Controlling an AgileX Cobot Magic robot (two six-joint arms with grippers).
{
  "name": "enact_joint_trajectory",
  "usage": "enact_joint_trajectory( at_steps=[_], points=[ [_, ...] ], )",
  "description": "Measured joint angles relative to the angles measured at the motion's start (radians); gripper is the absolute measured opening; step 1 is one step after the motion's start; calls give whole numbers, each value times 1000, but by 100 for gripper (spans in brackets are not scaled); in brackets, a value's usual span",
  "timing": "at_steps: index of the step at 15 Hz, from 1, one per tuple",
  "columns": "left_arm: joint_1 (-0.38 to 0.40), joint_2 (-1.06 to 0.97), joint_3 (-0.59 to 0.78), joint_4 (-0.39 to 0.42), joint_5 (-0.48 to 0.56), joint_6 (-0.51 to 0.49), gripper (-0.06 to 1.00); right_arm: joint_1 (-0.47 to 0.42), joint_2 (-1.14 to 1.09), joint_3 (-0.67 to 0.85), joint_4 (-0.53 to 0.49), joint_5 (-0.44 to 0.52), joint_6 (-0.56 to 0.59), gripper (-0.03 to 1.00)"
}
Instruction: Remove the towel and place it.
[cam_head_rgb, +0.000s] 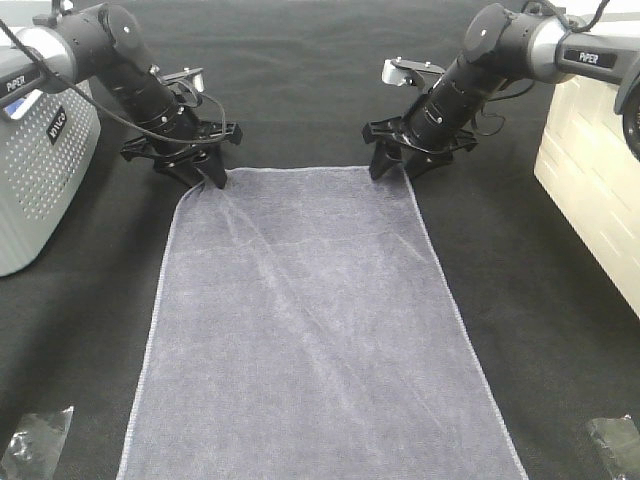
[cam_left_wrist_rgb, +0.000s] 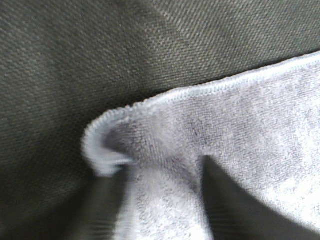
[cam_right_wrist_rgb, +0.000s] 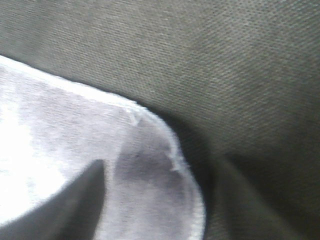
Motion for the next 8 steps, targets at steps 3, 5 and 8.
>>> enact_joint_trajectory(
  at_steps=[3,5,8],
  points=[
    [-1,4,0,1,3,10,17,0,5,0,0,-7,0,31],
    [-2,4,0,23,3,10,11,0,10,0,0,-23,0,11],
    [-10,4,0,64,5,17,2,0,13,0,0,-28,0,2]
  ],
)
